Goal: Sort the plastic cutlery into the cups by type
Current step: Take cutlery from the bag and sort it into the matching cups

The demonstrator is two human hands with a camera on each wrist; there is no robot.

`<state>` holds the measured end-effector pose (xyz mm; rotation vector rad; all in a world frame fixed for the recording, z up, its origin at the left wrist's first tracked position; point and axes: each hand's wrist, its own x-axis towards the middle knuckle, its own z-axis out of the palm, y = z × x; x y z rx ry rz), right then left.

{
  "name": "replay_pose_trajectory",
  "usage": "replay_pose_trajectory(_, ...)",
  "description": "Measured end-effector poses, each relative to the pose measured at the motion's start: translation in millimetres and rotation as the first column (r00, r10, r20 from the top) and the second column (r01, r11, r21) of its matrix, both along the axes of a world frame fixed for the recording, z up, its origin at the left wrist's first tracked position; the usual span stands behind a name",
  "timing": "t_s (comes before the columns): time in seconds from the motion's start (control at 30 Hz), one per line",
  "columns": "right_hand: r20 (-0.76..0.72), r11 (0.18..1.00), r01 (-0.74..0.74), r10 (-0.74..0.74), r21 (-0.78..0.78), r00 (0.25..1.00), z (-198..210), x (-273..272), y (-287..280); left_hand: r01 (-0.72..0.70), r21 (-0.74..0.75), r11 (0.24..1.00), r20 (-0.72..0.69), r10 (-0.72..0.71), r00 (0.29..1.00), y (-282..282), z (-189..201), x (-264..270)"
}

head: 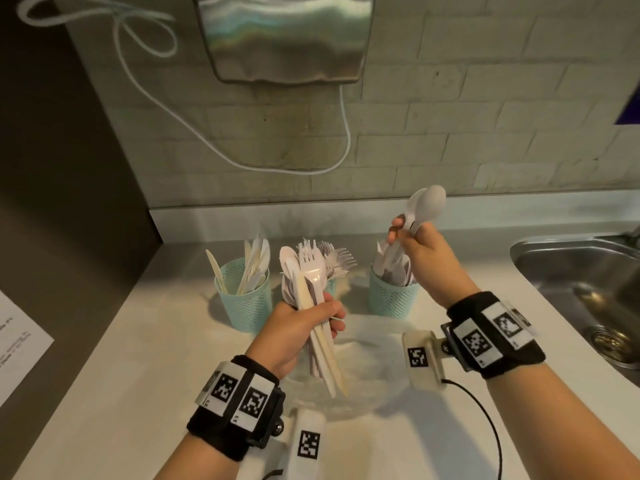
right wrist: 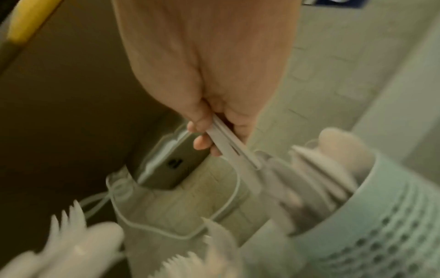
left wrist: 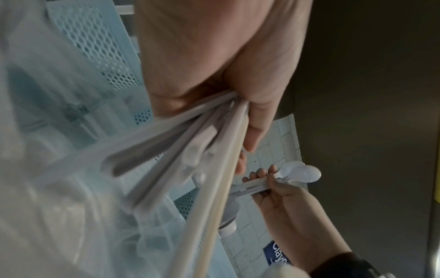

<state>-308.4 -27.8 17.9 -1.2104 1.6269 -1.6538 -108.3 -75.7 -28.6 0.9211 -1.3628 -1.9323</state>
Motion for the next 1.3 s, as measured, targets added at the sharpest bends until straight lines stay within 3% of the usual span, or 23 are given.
replay_pose_trajectory(0.07, -0.231, 0.997, 0.047, -0.032, 0.058, 0.972, -6, -2, -5, 0.000, -0.005, 1.000, 0.003, 0.000, 1.000, -1, 1, 0)
replay_pose_trajectory(0.13, -0.321, 0.993, 0.081, -0.050, 0.084, 0.946, -13, -4, -10, -0.009, -0.001, 1.000, -0.004, 0.009, 1.000, -1, 2, 1)
replay_pose_trajectory(0.27, -0.324, 0.979, 0.149, -0.099, 0.136, 0.941, -30, -7, -16, -0.033, 0.011, 0.999, -0.024, 0.034, 0.999, -5, 5, 3)
replay_pose_trajectory(0.4, -0.443, 0.970, 0.208, -0.132, 0.126, 0.887, -41, -13, -21, -0.040, 0.014, 0.999, -0.020, 0.041, 0.999, -8, 5, 4)
replay_pose_trajectory(0.63, -0.412, 0.970, 0.230, -0.178, 0.080, 0.894, -37, -14, -21, -0.018, 0.010, 1.000, -0.026, 0.018, 1.000, -5, 5, 4)
replay_pose_trajectory(0.8, -0.643, 0.947, 0.290, -0.136, 0.139, 0.754, -38, -14, -26, 0.003, -0.014, 1.000, -0.023, -0.003, 1.000, -4, 8, 5)
replay_pose_trajectory(0.97, -0.585, 0.936, 0.348, -0.254, 0.051, 0.770, -28, -12, -23, 0.011, -0.011, 1.000, -0.029, -0.011, 1.000, -3, 9, 7)
replay_pose_trajectory(1.13, -0.781, 0.915, 0.373, -0.117, 0.156, 0.614, -36, -18, -29, 0.025, -0.003, 1.000, -0.042, -0.025, 0.999, -2, 14, 8)
replay_pose_trajectory(1.23, -0.851, 0.918, 0.392, -0.159, 0.059, 0.501, -35, -16, -25, 0.047, -0.016, 0.999, -0.050, -0.047, 0.998, -2, 15, 8)
replay_pose_trajectory(1.3, -0.831, 0.925, 0.374, -0.256, -0.062, 0.495, -25, -5, -18, 0.051, -0.012, 0.999, -0.056, -0.051, 0.997, -2, 15, 8)
